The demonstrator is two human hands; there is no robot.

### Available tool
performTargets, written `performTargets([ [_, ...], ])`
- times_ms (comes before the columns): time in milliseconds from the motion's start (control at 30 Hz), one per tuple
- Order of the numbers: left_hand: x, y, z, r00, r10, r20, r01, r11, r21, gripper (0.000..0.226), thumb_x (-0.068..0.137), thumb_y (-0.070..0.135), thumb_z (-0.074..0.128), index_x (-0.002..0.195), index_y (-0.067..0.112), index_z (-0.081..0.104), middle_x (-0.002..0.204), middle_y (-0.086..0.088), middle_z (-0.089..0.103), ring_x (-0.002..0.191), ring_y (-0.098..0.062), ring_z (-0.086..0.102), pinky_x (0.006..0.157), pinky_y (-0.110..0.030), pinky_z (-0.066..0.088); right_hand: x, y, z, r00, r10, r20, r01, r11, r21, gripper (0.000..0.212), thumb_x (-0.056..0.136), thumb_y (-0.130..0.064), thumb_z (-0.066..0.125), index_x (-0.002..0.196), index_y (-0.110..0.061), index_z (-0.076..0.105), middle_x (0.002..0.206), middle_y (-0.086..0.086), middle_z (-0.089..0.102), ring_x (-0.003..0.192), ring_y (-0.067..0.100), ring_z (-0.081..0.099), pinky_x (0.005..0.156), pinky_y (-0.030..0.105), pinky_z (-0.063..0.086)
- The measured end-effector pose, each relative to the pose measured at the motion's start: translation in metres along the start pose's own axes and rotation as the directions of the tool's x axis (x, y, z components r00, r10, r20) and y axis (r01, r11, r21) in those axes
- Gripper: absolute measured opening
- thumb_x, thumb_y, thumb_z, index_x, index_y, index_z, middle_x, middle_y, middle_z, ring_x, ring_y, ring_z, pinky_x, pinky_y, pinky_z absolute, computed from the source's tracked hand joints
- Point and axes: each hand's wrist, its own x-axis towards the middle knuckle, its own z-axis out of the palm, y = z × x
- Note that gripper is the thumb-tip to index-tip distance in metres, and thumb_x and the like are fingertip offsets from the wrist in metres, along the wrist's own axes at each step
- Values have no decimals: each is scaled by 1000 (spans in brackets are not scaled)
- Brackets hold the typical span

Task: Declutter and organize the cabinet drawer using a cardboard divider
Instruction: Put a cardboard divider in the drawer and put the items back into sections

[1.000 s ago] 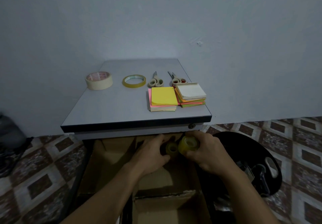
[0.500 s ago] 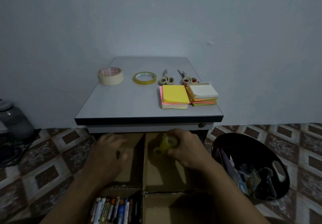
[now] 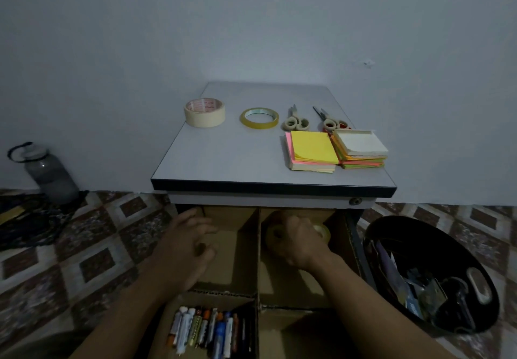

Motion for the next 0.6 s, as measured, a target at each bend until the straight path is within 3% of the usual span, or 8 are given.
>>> performTargets([
  [100, -1, -2, 3, 1000, -8, 6, 8, 1000, -10, 39, 81, 46, 56, 116, 34, 67, 129, 26, 49, 137, 4, 16, 112, -24, 17, -1, 1, 5, 998, 58, -38, -57, 998, 22, 42, 92, -17, 66, 129, -16, 46, 105, -1, 61, 77, 8, 56, 53, 13, 38],
  [167, -1, -3, 5, 1000, -10, 5, 10, 1000, -8, 28, 87, 40, 64, 114, 36, 66, 128, 27, 50, 136, 6, 13, 112, -23, 16, -1, 0, 8, 994, 88, -62, -85, 995, 44, 48, 92, -19, 66, 132, -17, 40, 101, -4, 59, 77, 7, 58, 59, 14, 44],
  [233, -2, -3, 5, 1000, -11, 12, 11, 1000, -17, 22, 88, 34, 68, 109, 39, 65, 125, 28, 51, 136, 5, 12, 111, -23, 16, -2, -1, 10, 991, 110, -81, -106, 993, 57, 56, 89, -20, 69, 135, -20, 38, 116, 2, 59, 95, 15, 62, 76, 23, 53],
  [333, -2, -2, 5, 1000, -10, 25, 10, 1000, -27, 20, 88, 33, 69, 100, 46, 58, 119, 29, 53, 138, 3, 13, 111, -23, 17, -3, -3, 10, 988, 122, -92, -119, 992, 35, 63, 87, -18, 70, 140, -22, 36, 131, 8, 52, 112, 24, 59, 92, 33, 54],
  [600, -4, 0, 5, 999, -21, 37, 21, 1000, -8, 16, 90, 36, 66, 105, 42, 63, 119, 32, 51, 137, 6, 10, 111, -18, 10, -6, -7, 9, 990, 126, -70, -124, 992, 23, 61, 89, -18, 68, 141, -21, 35, 133, 8, 51, 114, 24, 58, 94, 32, 52],
])
